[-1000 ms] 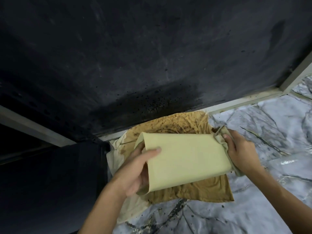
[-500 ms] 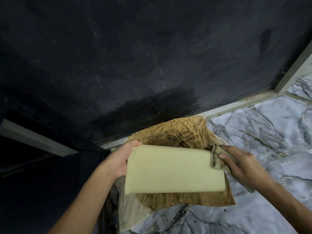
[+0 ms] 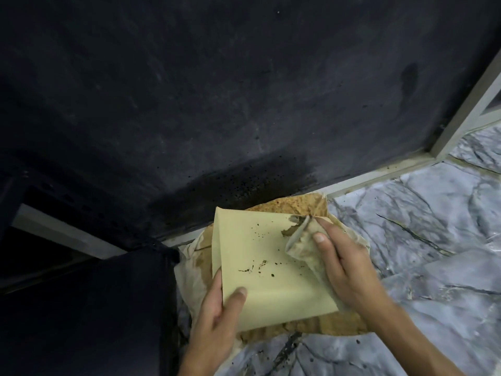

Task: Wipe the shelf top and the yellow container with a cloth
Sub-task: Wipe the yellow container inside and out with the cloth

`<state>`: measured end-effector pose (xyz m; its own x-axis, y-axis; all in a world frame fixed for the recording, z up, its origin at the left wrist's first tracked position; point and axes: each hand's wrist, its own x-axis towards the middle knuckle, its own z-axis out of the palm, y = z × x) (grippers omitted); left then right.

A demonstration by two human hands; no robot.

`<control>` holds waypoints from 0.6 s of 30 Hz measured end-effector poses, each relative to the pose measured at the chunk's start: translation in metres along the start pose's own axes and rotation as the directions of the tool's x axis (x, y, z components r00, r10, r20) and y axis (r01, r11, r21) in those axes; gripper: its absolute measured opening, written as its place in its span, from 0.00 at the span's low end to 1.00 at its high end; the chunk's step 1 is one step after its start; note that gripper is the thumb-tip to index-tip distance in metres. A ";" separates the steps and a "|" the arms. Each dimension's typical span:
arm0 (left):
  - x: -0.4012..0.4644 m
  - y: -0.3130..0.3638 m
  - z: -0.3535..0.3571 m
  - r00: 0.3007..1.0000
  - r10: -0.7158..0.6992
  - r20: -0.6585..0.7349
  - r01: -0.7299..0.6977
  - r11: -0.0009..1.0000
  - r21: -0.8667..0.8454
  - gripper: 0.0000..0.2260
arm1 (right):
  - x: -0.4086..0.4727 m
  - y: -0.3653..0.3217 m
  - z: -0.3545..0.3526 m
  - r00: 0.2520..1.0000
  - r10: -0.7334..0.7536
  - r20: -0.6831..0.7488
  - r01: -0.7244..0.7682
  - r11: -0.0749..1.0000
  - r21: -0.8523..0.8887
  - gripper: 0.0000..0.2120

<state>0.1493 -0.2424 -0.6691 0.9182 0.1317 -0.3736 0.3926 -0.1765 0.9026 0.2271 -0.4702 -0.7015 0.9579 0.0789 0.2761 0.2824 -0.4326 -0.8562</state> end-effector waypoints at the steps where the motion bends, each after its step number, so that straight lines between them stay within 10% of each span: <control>1: -0.002 -0.001 0.001 1.000 0.025 0.012 -0.024 1.000 -0.013 0.18 | 0.003 -0.005 -0.001 1.000 0.007 -0.029 -0.006 1.000 0.026 0.16; 14: 0.005 -0.048 -0.001 0.999 -0.027 0.027 0.027 0.999 -0.024 0.40 | -0.021 -0.019 0.031 0.987 0.124 0.106 -0.154 0.922 0.354 0.14; 18: 0.005 -0.050 0.001 0.990 0.026 0.139 -0.019 0.999 -0.048 0.45 | -0.035 -0.002 0.078 0.941 0.024 0.338 0.020 0.992 -0.127 0.20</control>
<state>0.1346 -0.2340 -0.7160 0.9265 -0.0094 -0.3763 0.3718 -0.1324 0.9188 0.1973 -0.4020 -0.7437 0.9254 0.3678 0.0914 0.2929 -0.5413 -0.7881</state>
